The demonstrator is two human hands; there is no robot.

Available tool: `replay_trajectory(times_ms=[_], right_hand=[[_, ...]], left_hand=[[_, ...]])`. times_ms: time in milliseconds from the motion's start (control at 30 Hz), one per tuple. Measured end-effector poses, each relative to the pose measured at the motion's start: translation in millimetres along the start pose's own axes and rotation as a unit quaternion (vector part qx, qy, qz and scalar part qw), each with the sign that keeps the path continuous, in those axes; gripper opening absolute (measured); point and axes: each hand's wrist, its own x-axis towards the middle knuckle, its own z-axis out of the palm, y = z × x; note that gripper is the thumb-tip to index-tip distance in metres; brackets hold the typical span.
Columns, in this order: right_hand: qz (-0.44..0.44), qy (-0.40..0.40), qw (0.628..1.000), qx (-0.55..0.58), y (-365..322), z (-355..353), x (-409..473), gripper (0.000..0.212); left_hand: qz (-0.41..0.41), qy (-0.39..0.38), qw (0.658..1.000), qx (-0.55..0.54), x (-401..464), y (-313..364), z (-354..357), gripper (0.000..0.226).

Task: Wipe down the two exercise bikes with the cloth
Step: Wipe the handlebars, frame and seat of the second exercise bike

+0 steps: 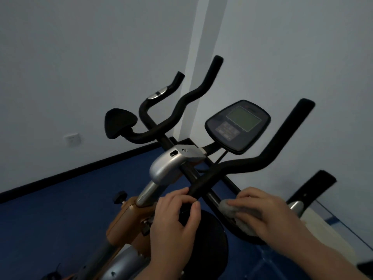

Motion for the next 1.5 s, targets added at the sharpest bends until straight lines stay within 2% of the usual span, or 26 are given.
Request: replay_trajectory(times_ms=[100, 300, 533, 633, 733, 933, 1033, 1100, 1267, 1433, 1500], right_hand=[[0.027, -0.027, 0.999, -0.003, -5, -5, 0, 0.029], [0.067, 0.05, 0.996, -0.011, -40, 29, 30, 0.012], [0.136, -0.019, 0.989, -0.055, -27, 9, -15, 0.013], [0.135, 0.012, 0.989, -0.056, -35, 19, 9, 0.014], [0.15, 0.046, 0.988, 0.0, -41, 29, 34, 0.013], [0.218, 0.0, 0.976, -0.031, -32, 18, -2, 0.014], [0.23, -0.013, 0.972, -0.048, -36, 13, 3, 0.013], [0.245, 0.001, 0.968, -0.048, -44, 14, 19, 0.011], [0.271, 0.067, 0.959, 0.054, -57, 31, 30, 0.015], [0.278, -0.022, 0.96, 0.017, -40, 8, 5, 0.016], [0.268, -0.018, 0.963, 0.009, -40, 8, 5, 0.017]], left_hand=[[0.0, 0.0, 1.0, -0.013, 0, -3, 0, 0.011], [0.0, -0.017, 1.0, -0.02, 1, -4, 2, 0.023], [0.011, -0.033, 0.999, -0.025, -1, -3, -2, 0.03], [0.009, -0.041, 0.999, -0.028, -1, -3, -3, 0.028], [0.019, -0.046, 0.999, -0.014, 0, -2, -3, 0.022], [0.022, -0.058, 0.998, 0.023, -1, 3, -7, 0.024], [0.103, -0.07, 0.987, 0.104, 9, 7, -13, 0.018], [0.145, -0.072, 0.973, 0.164, 20, 15, -10, 0.014], [0.102, -0.072, 0.969, 0.214, 28, 30, 3, 0.022], [0.143, -0.034, 0.96, 0.238, 21, 23, 4, 0.017], [0.143, -0.017, 0.957, 0.251, 21, 23, 5, 0.017]])
